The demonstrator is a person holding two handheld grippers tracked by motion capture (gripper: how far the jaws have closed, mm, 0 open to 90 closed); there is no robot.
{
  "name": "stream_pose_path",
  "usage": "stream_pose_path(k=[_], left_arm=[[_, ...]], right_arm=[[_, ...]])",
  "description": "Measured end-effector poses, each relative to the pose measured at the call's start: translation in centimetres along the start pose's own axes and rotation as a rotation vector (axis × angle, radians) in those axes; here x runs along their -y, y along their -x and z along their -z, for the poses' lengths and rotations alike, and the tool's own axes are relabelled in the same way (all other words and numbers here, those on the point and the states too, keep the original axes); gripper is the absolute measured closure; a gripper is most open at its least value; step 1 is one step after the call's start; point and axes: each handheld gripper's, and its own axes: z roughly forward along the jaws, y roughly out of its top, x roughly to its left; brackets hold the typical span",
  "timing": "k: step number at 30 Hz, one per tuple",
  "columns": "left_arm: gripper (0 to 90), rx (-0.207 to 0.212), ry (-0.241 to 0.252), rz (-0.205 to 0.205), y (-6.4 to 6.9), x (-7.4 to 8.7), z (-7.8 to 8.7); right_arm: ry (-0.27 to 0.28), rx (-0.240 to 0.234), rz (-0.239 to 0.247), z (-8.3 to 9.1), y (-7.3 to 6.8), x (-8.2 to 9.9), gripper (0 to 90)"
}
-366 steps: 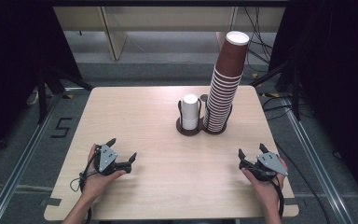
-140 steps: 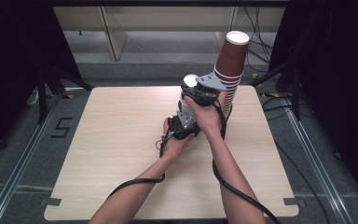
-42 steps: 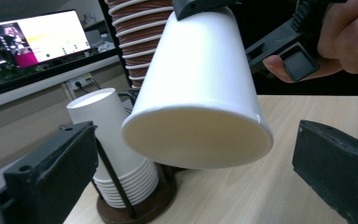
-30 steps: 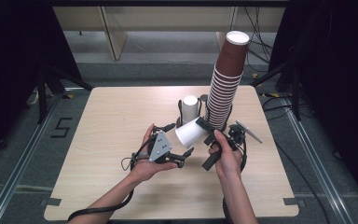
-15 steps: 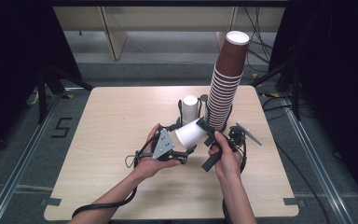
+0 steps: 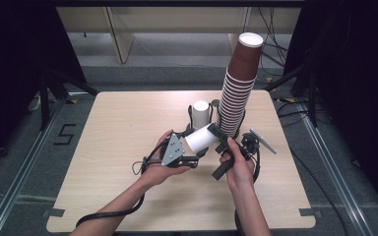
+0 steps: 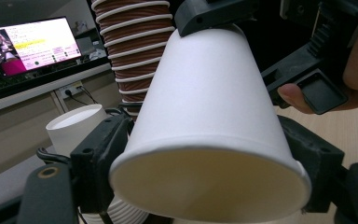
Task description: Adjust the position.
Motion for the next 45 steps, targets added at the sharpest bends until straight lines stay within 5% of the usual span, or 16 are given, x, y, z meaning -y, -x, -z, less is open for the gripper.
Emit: stream_pose_path(k=[2,4,10,12,16,18,19,20,22,26,30,34,36,39,45], left_arm=[[24.7,0.005,0.007,0.017,-0.1,0.0,0.0],[25.4,0.005,0.008,0.011,-0.1,-0.1,0.1],[26.7,0.009,0.007,0.015,-0.2,-0.3,0.1],[26.7,0.009,0.003,0.014,-0.3,-0.3,0.1],[27.0,0.003,-0.006,0.016,-0.6,-0.3,0.3],[27.1,-0.002,-0.011,0.023,-0.7,-0.3,0.3],[27.1,-0.006,-0.014,0.027,-0.8,-0.2,0.3],[27.1,-0.008,-0.016,0.030,-0.9,-0.2,0.3],[27.2,-0.007,-0.024,0.027,-1.0,-0.2,0.3],[27.4,0.001,-0.046,0.006,-1.1,-0.3,0.5],[27.4,0.005,-0.064,0.012,-1.7,-0.3,0.7],[27.1,0.004,-0.090,0.031,-2.5,-0.5,0.9],[27.0,0.002,-0.092,0.033,-2.8,-0.7,1.0],[27.0,0.004,-0.101,0.032,-3.3,-0.9,1.3],[27.3,0.032,-0.142,0.026,-4.3,-1.2,1.8]], right_arm=[[0.001,-0.001,-0.007,0.0,-0.2,0.1,31.7],[0.001,-0.003,0.036,-0.2,-0.1,0.0,28.9],[-0.009,-0.002,0.030,-0.4,-0.4,0.1,19.5],[0.000,0.005,0.087,-0.6,-0.3,0.1,15.7],[0.008,0.010,0.073,-0.6,-0.7,-0.1,12.0],[0.017,0.008,0.137,-0.5,-0.6,-0.3,8.2],[0.009,-0.002,0.106,-0.5,-0.9,-0.3,7.0],[0.014,0.009,0.172,-0.4,-0.8,-0.4,4.5],[0.016,-0.019,0.191,-0.3,-1.0,-0.6,3.2],[0.019,0.008,0.245,0.1,-1.6,-1.0,2.6],[0.016,0.037,0.385,0.8,-1.6,-1.6,2.7],[0.006,0.080,0.428,1.3,-1.6,-1.9,2.7],[-0.006,0.089,0.457,1.5,-1.4,-2.1,2.7],[-0.026,0.120,0.575,1.8,-0.8,-2.5,2.9],[-0.085,0.156,0.669,2.2,0.0,-2.9,6.1]])
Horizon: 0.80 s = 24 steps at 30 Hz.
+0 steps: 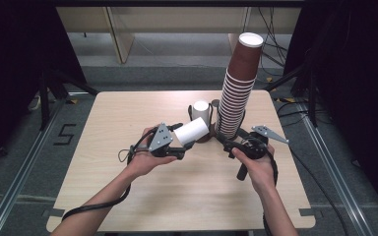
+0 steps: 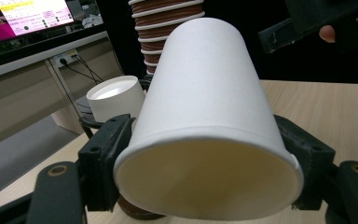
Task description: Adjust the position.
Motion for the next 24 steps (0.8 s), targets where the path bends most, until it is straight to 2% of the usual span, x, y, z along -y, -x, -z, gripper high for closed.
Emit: stream_pose_path(k=[3,4,8,11,12,13,14,15,17,20,24], left_arm=[[27.5,0.014,-0.016,0.004,-0.5,-0.1,0.2],[27.5,0.019,-0.020,0.007,-0.6,-0.2,0.3],[27.9,0.038,-0.039,-0.022,-0.9,-0.4,0.7],[28.4,0.057,-0.043,-0.018,-1.2,-0.6,0.9],[28.5,0.064,-0.046,-0.016,-1.2,-0.7,1.0],[28.7,0.071,-0.048,-0.020,-1.3,-0.8,1.0],[28.8,0.074,-0.051,-0.024,-1.4,-0.9,1.1],[29.0,0.078,-0.051,-0.029,-1.4,-0.9,1.1],[29.3,0.078,-0.052,-0.030,-1.5,-1.0,1.2],[30.2,0.087,-0.045,-0.023,-1.7,-1.2,1.3],[30.4,0.100,-0.046,-0.027,-1.8,-1.4,1.3]], right_arm=[[-0.032,0.009,0.047,0.0,0.4,0.2,7.1],[-0.045,0.009,0.042,-0.1,0.4,0.2,7.4],[-0.082,0.029,0.098,-0.3,0.9,0.6,8.5],[-0.106,0.028,0.119,-0.3,1.1,0.8,8.8],[-0.106,0.021,0.153,-0.4,1.3,0.8,9.0],[-0.119,0.022,0.156,-0.4,1.3,0.8,9.1],[-0.120,0.024,0.190,-0.4,1.4,0.8,9.1],[-0.138,0.023,0.169,-0.3,1.2,0.9,9.2],[-0.152,0.015,0.208,-0.4,1.5,0.8,9.5],[-0.163,0.013,0.198,-0.5,1.7,0.9,9.6],[-0.172,0.010,0.217,-0.5,1.8,0.9,9.7]])
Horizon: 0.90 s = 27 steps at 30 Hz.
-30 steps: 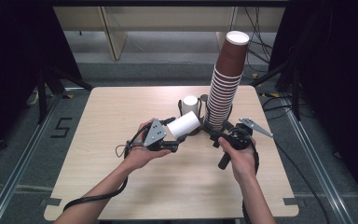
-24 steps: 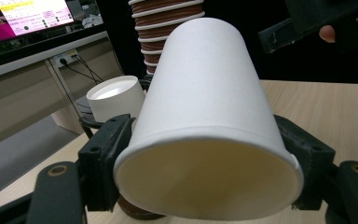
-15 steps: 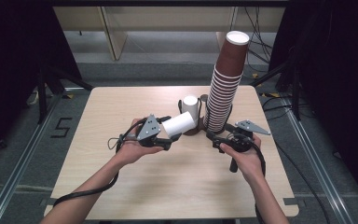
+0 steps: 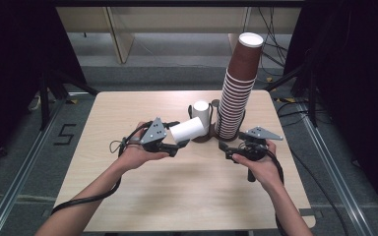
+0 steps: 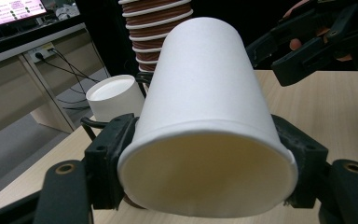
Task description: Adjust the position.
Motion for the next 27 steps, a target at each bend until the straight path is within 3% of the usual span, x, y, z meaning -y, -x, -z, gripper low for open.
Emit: stream_pose_path(k=[3,10,13,15,18,21,27], left_arm=[[30.5,0.004,0.000,0.001,-0.1,-0.1,0.1],[31.5,0.043,-0.003,-0.002,-0.2,-0.2,0.4],[31.9,0.063,-0.002,-0.003,-0.3,-0.3,0.4],[32.3,0.076,-0.008,-0.008,-0.4,-0.4,0.4],[32.5,0.091,-0.017,-0.015,-0.7,-0.6,0.3],[33.1,0.112,-0.025,0.002,-1.1,-0.8,0.2],[33.5,0.138,-0.041,-0.010,-0.9,-1.1,-0.2]], right_arm=[[-0.012,0.002,0.029,0.0,-0.1,0.0,9.9],[-0.037,-0.025,0.036,0.0,-0.2,0.0,10.8],[-0.042,-0.025,0.084,0.1,-0.1,0.0,10.8],[-0.050,-0.038,0.070,0.3,-0.3,-0.1,10.8],[-0.057,-0.040,0.129,0.6,0.1,-0.3,11.4],[-0.070,-0.052,0.126,0.8,0.1,-0.1,12.6],[-0.067,-0.063,0.146,0.9,0.3,0.2,12.6]])
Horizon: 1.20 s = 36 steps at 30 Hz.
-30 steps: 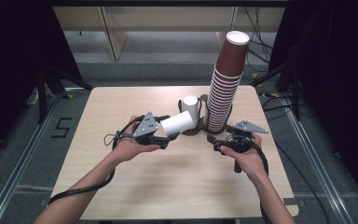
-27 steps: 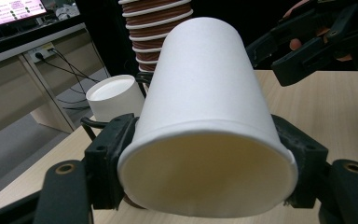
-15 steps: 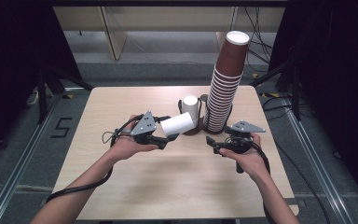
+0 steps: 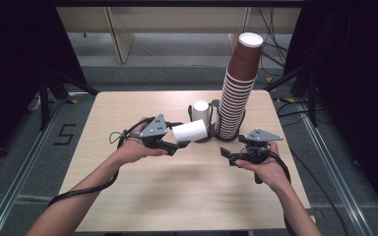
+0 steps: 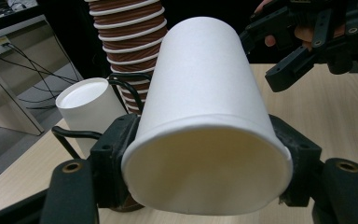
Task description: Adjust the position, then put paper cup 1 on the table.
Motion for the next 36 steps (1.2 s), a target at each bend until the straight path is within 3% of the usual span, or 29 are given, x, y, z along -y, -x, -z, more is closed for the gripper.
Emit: stream_pose_path(k=[1,4,6,7,11,12,15,17,21,23,29,36], left_arm=[[33.6,0.005,-0.001,-0.002,0.0,0.0,-0.1],[34.1,0.024,-0.007,-0.002,0.1,0.0,-0.3],[34.2,0.034,-0.020,-0.009,0.1,0.0,-0.4],[34.3,0.039,-0.024,-0.008,0.1,0.0,-0.5],[34.3,0.055,-0.044,-0.016,0.1,-0.1,-0.5],[34.2,0.059,-0.052,-0.021,0.0,-0.2,-0.5],[34.1,0.073,-0.063,-0.027,-0.1,-0.3,-0.5],[34.0,0.080,-0.074,-0.028,-0.1,-0.4,-0.5],[33.9,0.095,-0.104,-0.043,-0.2,-0.5,-0.7],[33.8,0.106,-0.121,-0.050,-0.2,-0.4,-0.8],[33.6,0.146,-0.171,-0.073,-0.1,-0.4,-1.0],[33.3,0.192,-0.222,-0.088,0.0,-0.7,-1.1]], right_arm=[[0.002,0.008,-0.024,0.1,-0.2,0.1,12.6],[-0.001,0.021,0.017,0.3,0.1,0.1,12.6],[-0.002,0.021,0.017,0.4,0.1,0.1,12.6],[-0.016,0.016,-0.017,0.5,-0.1,0.1,12.6],[-0.026,0.008,0.014,0.4,0.0,0.2,12.7],[-0.042,0.005,0.003,0.5,-0.1,0.3,13.0],[-0.041,-0.003,0.083,0.1,0.1,0.4,14.6],[-0.057,-0.019,0.088,0.0,-0.1,0.5,15.0],[-0.084,-0.046,0.149,-0.3,0.1,0.5,15.4],[-0.100,-0.057,0.153,-0.4,0.1,0.5,15.4],[-0.153,-0.082,0.225,-1.1,0.3,0.6,15.9],[-0.223,-0.161,0.312,-1.7,-0.1,0.3,16.6]])
